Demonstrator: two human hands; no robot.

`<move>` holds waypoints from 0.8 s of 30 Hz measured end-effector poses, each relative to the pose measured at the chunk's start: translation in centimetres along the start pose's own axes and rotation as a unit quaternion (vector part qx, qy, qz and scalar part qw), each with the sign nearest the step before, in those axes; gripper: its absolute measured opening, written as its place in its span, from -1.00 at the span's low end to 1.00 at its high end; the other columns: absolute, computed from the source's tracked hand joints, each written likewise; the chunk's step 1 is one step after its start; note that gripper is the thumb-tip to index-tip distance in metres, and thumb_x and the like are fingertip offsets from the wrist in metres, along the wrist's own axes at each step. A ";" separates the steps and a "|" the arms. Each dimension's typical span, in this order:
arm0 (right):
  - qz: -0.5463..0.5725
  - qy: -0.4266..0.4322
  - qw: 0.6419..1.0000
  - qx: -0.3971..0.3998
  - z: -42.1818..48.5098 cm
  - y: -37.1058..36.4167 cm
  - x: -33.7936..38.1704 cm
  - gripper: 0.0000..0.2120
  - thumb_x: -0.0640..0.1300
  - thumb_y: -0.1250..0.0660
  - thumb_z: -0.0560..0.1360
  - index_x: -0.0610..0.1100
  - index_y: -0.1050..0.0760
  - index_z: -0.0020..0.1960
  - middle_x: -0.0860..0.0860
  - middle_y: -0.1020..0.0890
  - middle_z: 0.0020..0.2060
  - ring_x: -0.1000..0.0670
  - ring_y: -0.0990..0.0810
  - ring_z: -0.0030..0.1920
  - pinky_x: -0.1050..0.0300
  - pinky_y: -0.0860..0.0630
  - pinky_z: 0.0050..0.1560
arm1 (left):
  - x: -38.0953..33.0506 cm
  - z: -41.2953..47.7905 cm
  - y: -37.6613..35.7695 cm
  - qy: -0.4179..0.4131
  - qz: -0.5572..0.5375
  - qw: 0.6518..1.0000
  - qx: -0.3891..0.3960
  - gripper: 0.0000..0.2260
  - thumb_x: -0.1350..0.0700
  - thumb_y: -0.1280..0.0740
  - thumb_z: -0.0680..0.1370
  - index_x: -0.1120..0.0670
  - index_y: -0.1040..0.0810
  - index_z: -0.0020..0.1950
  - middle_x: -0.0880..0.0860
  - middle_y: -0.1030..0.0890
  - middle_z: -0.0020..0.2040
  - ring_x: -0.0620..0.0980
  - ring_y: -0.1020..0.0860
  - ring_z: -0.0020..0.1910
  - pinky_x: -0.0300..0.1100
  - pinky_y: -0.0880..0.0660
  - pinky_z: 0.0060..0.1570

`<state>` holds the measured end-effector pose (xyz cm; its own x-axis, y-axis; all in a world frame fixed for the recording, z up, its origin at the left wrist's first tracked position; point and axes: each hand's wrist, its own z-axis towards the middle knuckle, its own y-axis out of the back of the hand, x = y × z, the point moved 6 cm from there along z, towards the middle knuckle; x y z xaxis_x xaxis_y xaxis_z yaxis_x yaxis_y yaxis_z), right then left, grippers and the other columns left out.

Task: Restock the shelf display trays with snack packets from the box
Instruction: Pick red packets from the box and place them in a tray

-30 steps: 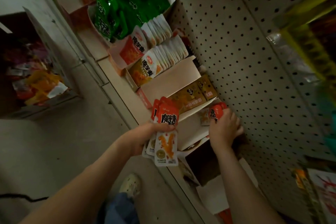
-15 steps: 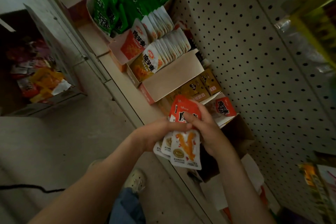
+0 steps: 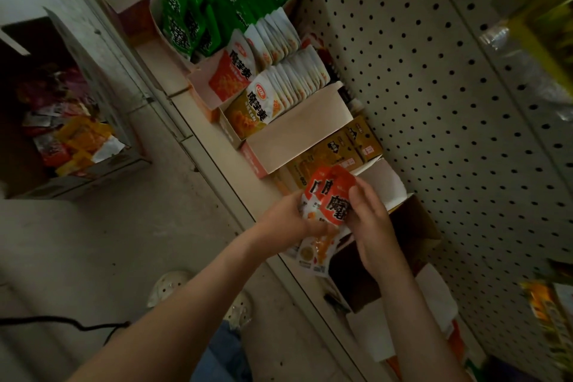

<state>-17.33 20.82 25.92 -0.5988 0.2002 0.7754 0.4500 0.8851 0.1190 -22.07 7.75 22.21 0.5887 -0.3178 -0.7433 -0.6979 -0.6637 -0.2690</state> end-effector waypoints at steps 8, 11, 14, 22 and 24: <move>-0.619 -0.019 0.784 -0.041 2.4 -0.1 -2.2 -0.27 0.15 -0.37 0.45 -0.10 -0.16 0.47 -0.11 -0.35 0.37 -0.14 -0.32 0.37 -0.05 -0.30 0.35 | 1.3 -1.9 5.6 -0.031 -0.175 0.980 -0.094 -0.68 0.28 -0.41 0.47 0.04 -0.45 0.15 -0.05 -0.71 -0.10 -0.05 -0.69 -0.13 -0.19 -0.64 -0.21; -0.712 -0.089 0.695 0.030 4.1 -2.1 -5.3 -0.08 0.33 -0.28 0.43 -0.09 0.08 0.54 -0.17 -0.17 0.48 -0.20 -0.19 0.45 -0.09 -0.16 0.40 | 2.1 -1.8 6.3 -0.014 -0.160 0.981 -0.109 -0.69 0.26 -0.41 0.47 0.01 -0.46 0.14 -0.05 -0.71 -0.11 -0.07 -0.69 -0.14 -0.20 -0.63 -0.23; -0.749 -0.130 0.647 0.047 5.7 -2.9 -6.9 -0.06 0.19 -0.34 0.45 -0.06 0.19 0.56 -0.25 0.02 0.52 -0.28 -0.09 0.49 -0.12 -0.17 0.42 | 2.4 -1.5 6.1 -0.014 -0.147 0.983 -0.107 -0.70 0.26 -0.40 0.49 -0.03 -0.47 0.13 -0.05 -0.69 -0.07 -0.11 -0.68 -0.14 -0.27 -0.57 -0.29; -0.761 -0.105 0.639 0.022 6.0 -2.8 -6.3 -0.17 -0.02 -0.32 0.51 -0.13 0.16 0.55 -0.30 0.03 0.50 -0.37 -0.08 0.46 -0.19 -0.24 0.40 | 2.4 -0.4 5.0 -0.022 -0.133 0.987 -0.090 -0.69 0.25 -0.41 0.48 -0.03 -0.47 0.14 -0.05 -0.69 -0.04 -0.07 -0.68 -0.06 -0.13 -0.59 -0.13; -0.746 -0.089 0.660 0.001 5.5 -2.2 -4.6 -0.31 -0.12 -0.30 0.52 -0.15 0.00 0.52 -0.26 -0.15 0.46 -0.31 -0.24 0.40 -0.16 -0.37 0.31 | 2.4 -0.1 4.8 -0.015 -0.131 0.988 -0.082 -0.69 0.22 -0.42 0.48 0.01 -0.47 0.17 -0.01 -0.69 -0.01 -0.03 -0.68 -0.05 -0.10 -0.61 -0.12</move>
<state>-19.18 20.29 18.73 -0.4428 -0.8489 -0.2886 -0.7297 0.1541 0.6662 -24.00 3.69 19.24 0.7259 -0.1026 -0.6801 -0.4470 -0.8219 -0.3532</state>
